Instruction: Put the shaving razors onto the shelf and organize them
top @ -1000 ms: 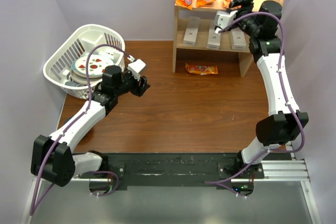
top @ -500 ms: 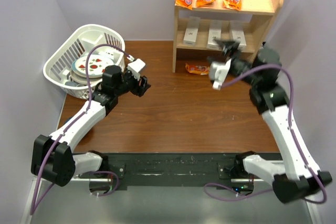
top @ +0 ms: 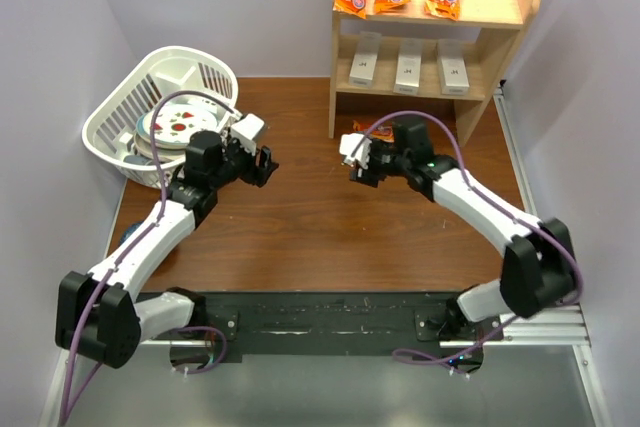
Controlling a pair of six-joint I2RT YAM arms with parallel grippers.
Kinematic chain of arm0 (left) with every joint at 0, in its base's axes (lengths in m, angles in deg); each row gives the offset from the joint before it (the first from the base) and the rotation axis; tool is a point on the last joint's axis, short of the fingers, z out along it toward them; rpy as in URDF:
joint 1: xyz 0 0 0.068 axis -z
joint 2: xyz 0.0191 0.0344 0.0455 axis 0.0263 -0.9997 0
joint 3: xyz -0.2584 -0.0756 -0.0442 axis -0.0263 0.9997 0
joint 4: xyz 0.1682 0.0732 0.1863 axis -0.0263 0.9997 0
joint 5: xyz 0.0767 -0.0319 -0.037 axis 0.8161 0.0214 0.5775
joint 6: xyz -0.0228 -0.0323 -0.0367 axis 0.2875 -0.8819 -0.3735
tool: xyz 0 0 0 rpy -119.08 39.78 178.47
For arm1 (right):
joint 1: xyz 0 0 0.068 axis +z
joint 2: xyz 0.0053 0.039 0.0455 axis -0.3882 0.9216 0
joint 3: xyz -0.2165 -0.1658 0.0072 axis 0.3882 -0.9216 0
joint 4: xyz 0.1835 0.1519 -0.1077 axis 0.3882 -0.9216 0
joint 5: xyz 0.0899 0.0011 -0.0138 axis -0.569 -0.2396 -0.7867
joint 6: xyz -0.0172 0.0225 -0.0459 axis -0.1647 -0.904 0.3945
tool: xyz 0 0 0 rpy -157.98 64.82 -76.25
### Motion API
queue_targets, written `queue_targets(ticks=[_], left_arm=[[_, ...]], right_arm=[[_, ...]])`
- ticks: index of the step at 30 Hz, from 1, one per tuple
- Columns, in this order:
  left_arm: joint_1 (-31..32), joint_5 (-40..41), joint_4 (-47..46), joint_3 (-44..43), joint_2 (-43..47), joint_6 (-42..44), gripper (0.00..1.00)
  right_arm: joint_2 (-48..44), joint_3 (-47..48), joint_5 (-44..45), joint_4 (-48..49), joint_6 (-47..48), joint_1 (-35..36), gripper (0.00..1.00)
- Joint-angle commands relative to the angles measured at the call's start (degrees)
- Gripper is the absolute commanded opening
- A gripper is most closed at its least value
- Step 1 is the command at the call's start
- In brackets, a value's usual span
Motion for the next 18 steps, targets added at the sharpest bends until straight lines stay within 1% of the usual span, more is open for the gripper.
queue_targets(ticks=[1,3,4,5,9,14,18], left_arm=[[-1.3,0.9,-0.1,2.1,4.4,-1.2,0.66],[-1.8,0.8,-0.1,3.3,5.8,-1.5,0.66],[-2.0,0.8,1.8,3.7,6.2,-1.4,0.66],[-2.1,0.8,1.8,4.6,6.7,-1.5,0.66],[-3.6,0.6,1.4,5.7,7.7,-2.6,0.66],[-4.6,0.6,1.0,6.0,7.4,-3.0,0.66],[-4.9,0.4,0.9,5.7,6.8,-2.9,0.66]], right_arm=[[7.1,5.8,9.5,7.4,-4.0,2.7,0.59],[10.1,7.2,14.8,9.9,-4.7,3.8,0.59],[13.0,8.8,16.5,10.3,-4.7,4.3,0.59],[14.5,9.7,20.1,11.9,-4.6,4.5,0.59],[21.4,13.9,26.7,14.8,-4.3,4.9,0.57],[29.7,20.1,31.3,15.8,-1.4,4.9,0.56],[35.2,25.9,35.3,13.7,0.4,4.9,0.56]])
